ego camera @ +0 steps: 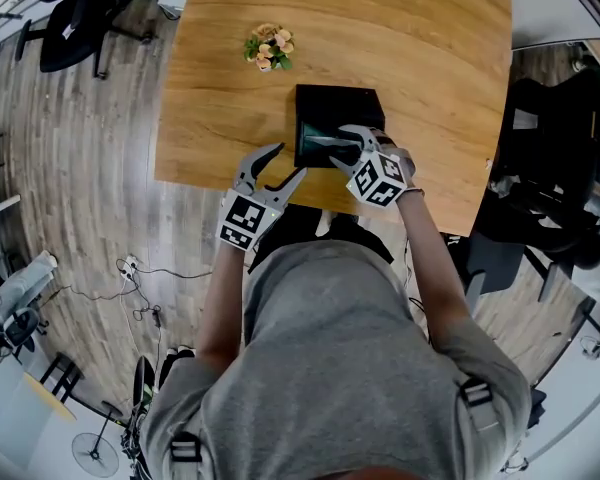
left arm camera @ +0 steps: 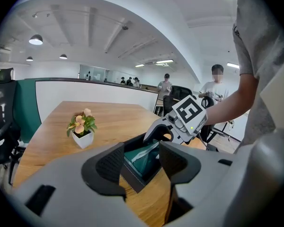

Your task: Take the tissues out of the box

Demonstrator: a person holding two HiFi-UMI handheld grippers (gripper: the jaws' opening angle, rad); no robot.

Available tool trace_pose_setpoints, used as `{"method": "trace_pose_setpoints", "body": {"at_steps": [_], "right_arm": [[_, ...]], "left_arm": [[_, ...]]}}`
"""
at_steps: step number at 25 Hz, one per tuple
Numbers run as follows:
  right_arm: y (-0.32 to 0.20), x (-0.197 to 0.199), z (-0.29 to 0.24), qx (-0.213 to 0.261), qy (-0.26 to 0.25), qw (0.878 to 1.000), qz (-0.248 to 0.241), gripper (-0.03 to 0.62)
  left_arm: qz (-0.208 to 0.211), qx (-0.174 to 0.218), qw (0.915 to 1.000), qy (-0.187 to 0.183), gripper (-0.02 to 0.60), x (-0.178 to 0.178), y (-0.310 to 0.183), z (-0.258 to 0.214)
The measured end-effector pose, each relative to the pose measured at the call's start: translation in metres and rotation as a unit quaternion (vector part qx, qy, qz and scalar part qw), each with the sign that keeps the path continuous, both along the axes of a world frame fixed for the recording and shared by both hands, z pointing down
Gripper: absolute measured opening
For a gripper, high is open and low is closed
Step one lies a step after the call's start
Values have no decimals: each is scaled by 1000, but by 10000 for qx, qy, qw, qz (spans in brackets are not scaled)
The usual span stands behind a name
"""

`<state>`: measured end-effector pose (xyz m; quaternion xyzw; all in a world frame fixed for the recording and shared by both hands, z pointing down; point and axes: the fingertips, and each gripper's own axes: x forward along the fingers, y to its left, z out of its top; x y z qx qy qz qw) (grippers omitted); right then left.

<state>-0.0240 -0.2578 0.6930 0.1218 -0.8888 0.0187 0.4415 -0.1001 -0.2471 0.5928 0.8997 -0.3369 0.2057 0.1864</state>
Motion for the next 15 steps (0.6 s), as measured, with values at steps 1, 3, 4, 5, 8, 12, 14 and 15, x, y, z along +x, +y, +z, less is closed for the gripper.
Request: {"method": "trace_pose_setpoints", "body": {"at_steps": [1, 3, 4, 5, 8, 12, 14, 15], "right_arm": [[-1, -1, 3, -8, 53, 10000, -10, 242], [-2, -1, 9, -57, 183, 9998, -41, 233], [-2, -1, 12, -105, 245, 9996, -59, 221], [-2, -1, 14, -156, 299, 9994, -78, 205], [-1, 1, 20, -271, 410, 9987, -91, 181], [0, -1, 22, -287, 437, 9986, -53, 119], [0, -2, 20, -264, 430, 9987, -10, 72], [0, -2, 20, -262, 424, 9988, 16, 66]], "left_arm": [[7, -6, 10000, 2, 229, -1, -1, 1], [1, -20, 10000, 13, 229, -4, -2, 2], [-10, -28, 10000, 23, 229, -6, -4, 2], [-21, -34, 10000, 33, 229, -6, -5, 2], [-21, -43, 10000, 47, 229, -7, -8, 3], [17, -56, 10000, 44, 229, -10, -7, 4], [29, -58, 10000, 62, 229, -13, -6, 4], [35, -57, 10000, 68, 229, -14, -6, 3]]}}
